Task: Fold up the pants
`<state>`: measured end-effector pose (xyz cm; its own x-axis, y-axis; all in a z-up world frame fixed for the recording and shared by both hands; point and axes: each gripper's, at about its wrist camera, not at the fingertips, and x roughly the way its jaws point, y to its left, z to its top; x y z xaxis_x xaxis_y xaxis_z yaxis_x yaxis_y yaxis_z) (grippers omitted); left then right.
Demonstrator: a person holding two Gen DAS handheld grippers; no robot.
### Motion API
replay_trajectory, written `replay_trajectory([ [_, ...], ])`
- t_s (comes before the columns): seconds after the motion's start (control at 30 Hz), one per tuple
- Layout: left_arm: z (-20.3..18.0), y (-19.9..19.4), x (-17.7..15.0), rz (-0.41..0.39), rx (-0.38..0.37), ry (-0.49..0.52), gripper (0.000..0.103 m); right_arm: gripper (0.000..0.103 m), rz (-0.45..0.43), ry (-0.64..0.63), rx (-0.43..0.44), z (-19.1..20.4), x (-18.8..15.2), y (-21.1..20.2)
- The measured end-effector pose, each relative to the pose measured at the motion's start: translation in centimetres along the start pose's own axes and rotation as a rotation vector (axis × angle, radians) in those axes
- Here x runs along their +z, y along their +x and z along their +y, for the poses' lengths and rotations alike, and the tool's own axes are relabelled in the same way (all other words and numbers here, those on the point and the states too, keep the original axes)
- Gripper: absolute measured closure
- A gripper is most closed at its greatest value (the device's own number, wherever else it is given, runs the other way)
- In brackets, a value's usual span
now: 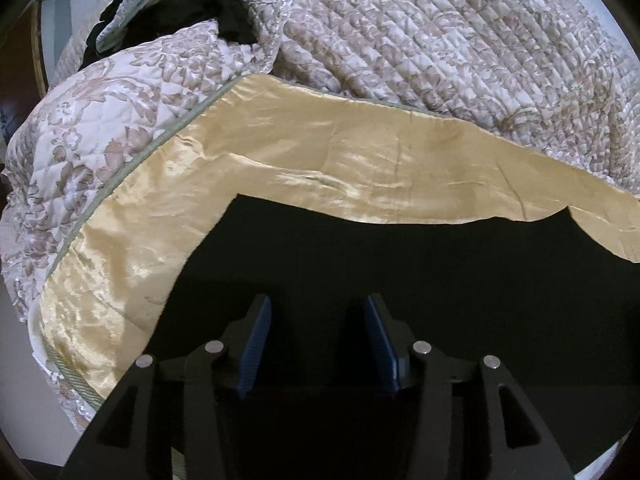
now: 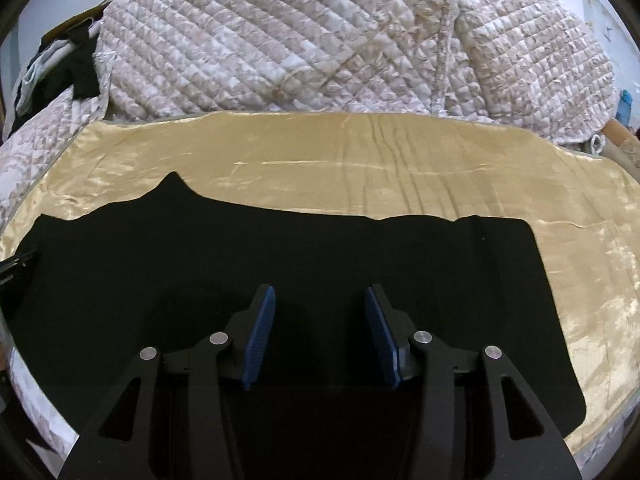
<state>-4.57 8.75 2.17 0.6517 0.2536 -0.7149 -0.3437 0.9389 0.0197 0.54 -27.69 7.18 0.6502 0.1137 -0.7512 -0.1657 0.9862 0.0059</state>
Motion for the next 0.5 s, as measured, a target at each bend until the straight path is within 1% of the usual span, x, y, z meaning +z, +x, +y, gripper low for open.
replay_trajectory([
  [0.17, -0.7, -1.0, 0.1, -0.030, -0.075, 0.013, 0.051, 0.055, -0.019, 0.004, -0.002, -0.1, 0.2, -0.6],
  [0.3, -1.4, 0.2, -0.4, 0.009, -0.089, 0.044, 0.050, 0.055, -0.007, -0.003, 0.003, 0.0, 0.1, -0.4],
  [0.4, -1.9, -0.1, -0.3, -0.007, -0.078, 0.073, 0.050, 0.055, 0.015, 0.002, -0.002, -0.1, 0.0, 0.0],
  [0.5, -1.7, -0.3, -0.4, -0.005, -0.087, 0.065, 0.050, 0.055, 0.004, 0.002, 0.005, 0.1, 0.1, -0.4],
])
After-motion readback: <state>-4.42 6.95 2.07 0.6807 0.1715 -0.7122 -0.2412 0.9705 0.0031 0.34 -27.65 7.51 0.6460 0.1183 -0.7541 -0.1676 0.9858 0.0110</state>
